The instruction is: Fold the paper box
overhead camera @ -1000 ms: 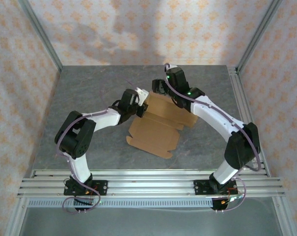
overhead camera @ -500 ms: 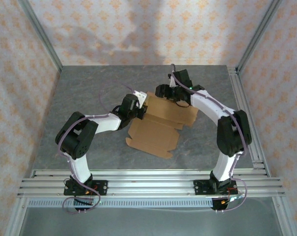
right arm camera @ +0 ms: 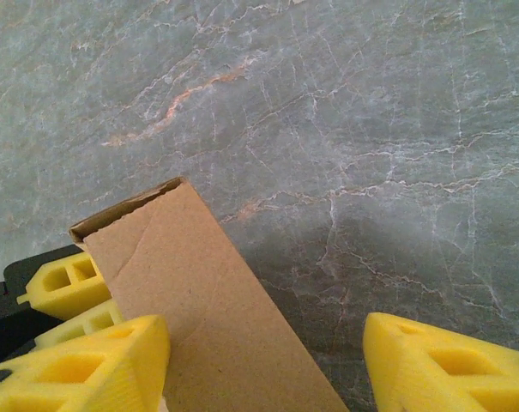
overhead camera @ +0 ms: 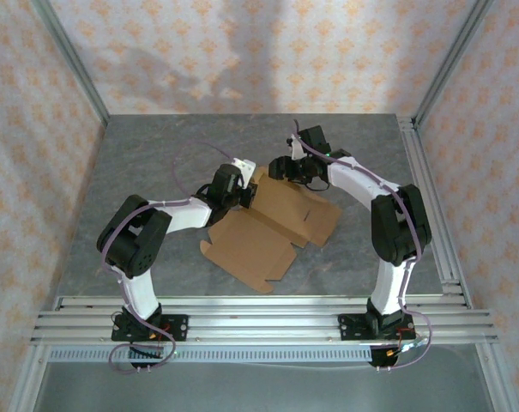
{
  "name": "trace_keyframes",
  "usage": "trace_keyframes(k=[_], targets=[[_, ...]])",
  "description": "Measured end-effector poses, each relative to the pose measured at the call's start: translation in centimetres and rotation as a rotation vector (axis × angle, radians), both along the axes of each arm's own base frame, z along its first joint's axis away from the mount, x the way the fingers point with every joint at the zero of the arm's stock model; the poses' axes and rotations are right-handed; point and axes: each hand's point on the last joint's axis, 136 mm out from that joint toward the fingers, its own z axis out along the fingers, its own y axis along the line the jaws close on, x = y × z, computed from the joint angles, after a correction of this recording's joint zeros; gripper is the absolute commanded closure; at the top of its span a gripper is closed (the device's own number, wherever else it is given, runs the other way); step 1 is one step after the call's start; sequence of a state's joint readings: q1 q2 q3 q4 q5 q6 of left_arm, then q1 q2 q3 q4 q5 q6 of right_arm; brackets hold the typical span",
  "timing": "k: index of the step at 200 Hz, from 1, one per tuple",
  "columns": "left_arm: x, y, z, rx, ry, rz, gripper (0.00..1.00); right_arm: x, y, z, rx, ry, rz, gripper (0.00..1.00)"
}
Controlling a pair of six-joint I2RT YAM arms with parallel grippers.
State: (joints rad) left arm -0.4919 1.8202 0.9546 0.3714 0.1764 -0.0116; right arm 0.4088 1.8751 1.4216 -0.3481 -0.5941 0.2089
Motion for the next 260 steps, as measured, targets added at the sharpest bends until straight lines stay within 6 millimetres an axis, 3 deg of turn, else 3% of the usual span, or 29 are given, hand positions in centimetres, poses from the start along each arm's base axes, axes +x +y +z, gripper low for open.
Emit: trace_keyframes(k=[36, 47, 103, 132, 192, 260], targets=[[-0.4, -0.7, 0.0, -0.013, 0.007, -0.032, 0.91, 0.0, -0.6, 1.5, 0.011, -0.032, -0.032, 0.36], [-0.5, -0.9, 0.0, -0.021, 0.011, -0.04, 0.99, 0.3, -0.8, 2.2, 0.024, -0.045, -0.044, 0.36], [-0.7, -1.6, 0.3, -0.033, 0.004, -0.075, 0.99, 2.7, -2.6, 2.7, 0.055, -0.021, -0.139, 0.36], [-0.5, -1.9, 0.8, -0.042, -0.013, -0.083, 0.98, 4.5, -1.7, 3.3, 0.099, -0.014, -0.124, 0.37], [0.4, -2.3, 1.9, -0.063, -0.053, -0.083, 0.97, 3.3, 0.3, 1.5, 0.179, 0.104, -0.038, 0.43], [0.2, -2.4, 0.2, -0.053, -0.018, -0.08, 0.96, 2.1, 0.5, -0.5, 0.195, 0.141, -0.017, 0.59]])
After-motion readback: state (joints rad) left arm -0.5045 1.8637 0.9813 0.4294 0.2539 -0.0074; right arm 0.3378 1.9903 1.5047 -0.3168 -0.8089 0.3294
